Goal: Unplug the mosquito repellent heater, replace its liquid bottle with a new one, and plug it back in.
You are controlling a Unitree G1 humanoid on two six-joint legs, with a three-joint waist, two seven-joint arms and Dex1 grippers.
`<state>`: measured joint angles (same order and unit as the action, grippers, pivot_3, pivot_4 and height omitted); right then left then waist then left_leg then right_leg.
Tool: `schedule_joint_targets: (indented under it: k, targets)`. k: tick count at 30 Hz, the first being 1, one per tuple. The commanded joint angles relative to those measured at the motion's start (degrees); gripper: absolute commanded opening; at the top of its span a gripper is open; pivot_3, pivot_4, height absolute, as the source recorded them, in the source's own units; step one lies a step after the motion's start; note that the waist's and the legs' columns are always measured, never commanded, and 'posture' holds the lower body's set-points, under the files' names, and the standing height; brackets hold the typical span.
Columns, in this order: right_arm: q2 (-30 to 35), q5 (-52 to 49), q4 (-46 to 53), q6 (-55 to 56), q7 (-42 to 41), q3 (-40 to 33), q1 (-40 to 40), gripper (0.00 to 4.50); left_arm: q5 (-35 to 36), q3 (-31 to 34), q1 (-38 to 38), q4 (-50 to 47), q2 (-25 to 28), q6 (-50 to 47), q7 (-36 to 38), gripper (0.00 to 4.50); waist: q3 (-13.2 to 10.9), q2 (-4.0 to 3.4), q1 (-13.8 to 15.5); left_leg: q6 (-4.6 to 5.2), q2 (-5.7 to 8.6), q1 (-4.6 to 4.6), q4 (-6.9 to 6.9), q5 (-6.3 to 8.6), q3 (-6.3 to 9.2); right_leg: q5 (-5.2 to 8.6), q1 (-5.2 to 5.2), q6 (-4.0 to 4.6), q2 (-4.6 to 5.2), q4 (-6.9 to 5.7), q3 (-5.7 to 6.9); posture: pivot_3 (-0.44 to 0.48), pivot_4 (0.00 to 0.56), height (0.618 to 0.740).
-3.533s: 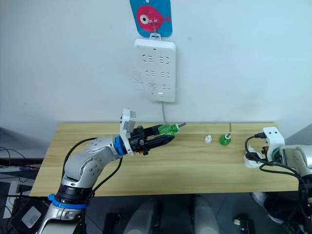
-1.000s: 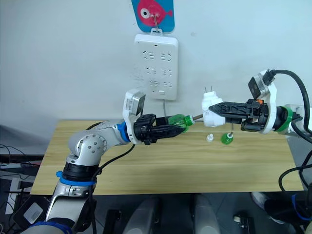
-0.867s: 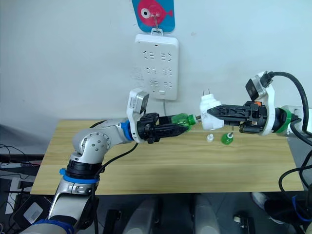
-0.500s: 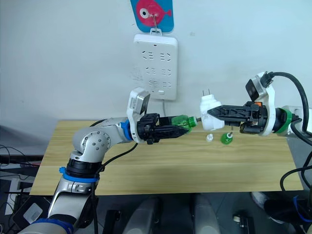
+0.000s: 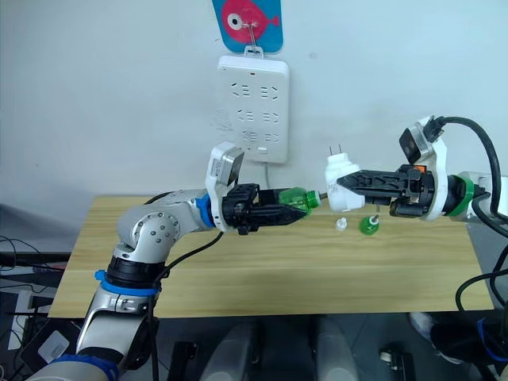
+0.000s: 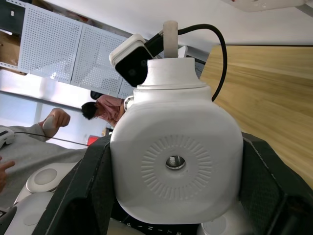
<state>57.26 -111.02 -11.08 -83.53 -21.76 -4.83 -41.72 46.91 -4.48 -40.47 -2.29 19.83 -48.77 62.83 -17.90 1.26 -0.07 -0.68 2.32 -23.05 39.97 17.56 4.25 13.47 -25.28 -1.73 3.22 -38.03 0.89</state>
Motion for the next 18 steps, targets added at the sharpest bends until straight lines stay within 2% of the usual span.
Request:
schedule_joint_targets:
  k: [1,18]
  targets:
    - [1.1,-2.0,2.8,-0.6,-2.5,0.0,-1.0,2.97,-0.6,-0.1,-1.1,-0.4,-0.8,1.8,0.3,2.26,0.0,0.0,0.0,0.0,0.0,0.0,0.0,0.0,0.0,0.0,0.0,0.0,0.0,0.0,0.0,0.022,0.303,0.74]
    - [-0.4,-2.0,6.0,2.7,1.2,0.9,-1.9,2.97,0.1,-1.5,-1.1,-3.6,-2.1,0.6,0.6,2.26,0.0,0.0,0.0,0.0,0.0,0.0,0.0,0.0,0.01,0.0,0.0,0.0,0.0,0.0,0.01,0.023,0.292,0.74]
